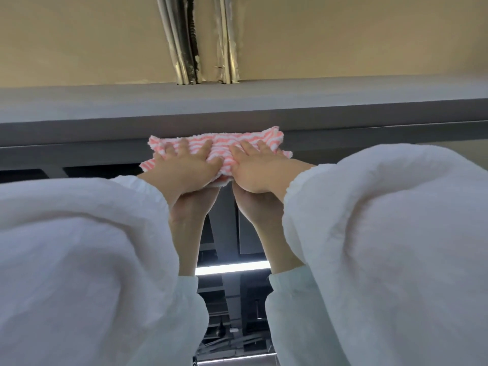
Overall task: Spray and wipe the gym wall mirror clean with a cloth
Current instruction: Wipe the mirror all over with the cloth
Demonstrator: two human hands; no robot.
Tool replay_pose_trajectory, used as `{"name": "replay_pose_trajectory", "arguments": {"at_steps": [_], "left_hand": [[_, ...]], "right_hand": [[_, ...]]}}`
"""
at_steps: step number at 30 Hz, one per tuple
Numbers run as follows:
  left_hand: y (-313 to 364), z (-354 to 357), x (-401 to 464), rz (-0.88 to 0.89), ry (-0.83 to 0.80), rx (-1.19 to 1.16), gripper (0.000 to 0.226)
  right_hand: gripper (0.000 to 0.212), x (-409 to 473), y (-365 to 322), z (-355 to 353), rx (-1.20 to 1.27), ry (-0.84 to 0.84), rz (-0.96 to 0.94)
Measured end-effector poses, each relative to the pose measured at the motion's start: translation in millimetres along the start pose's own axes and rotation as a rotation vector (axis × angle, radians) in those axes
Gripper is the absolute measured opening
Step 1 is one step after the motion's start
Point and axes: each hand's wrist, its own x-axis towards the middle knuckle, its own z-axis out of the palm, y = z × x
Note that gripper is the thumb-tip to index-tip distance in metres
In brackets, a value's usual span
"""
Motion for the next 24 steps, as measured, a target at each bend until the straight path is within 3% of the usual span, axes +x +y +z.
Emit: {"name": "replay_pose_trajectory", "arguments": {"at_steps": [3, 16, 20, 24], "left_hand": [[49.0, 12.1, 4.2, 0.068, 0.053, 0.065, 0.064], [305.9, 42.6, -14.6, 0.046, 0.097, -0.023, 0.054], [348.7, 44.5, -23.4, 0.072, 0.045, -0.035, 0.052], [349.1, 46.5, -31.8, 0.125, 0.051, -0.046, 0.051]], "right_hand": [[0.055, -12.5, 55.0, 1.1, -0.005, 0.010, 0.014], [0.054, -60.1, 301.5, 12.1, 0.006, -0.032, 0.043], [0.054, -77.5, 337.5, 11.3, 0.042, -0.056, 0.074], [0.054, -94.2, 337.6, 11.7, 0.027, -0.052, 0.087]]}}
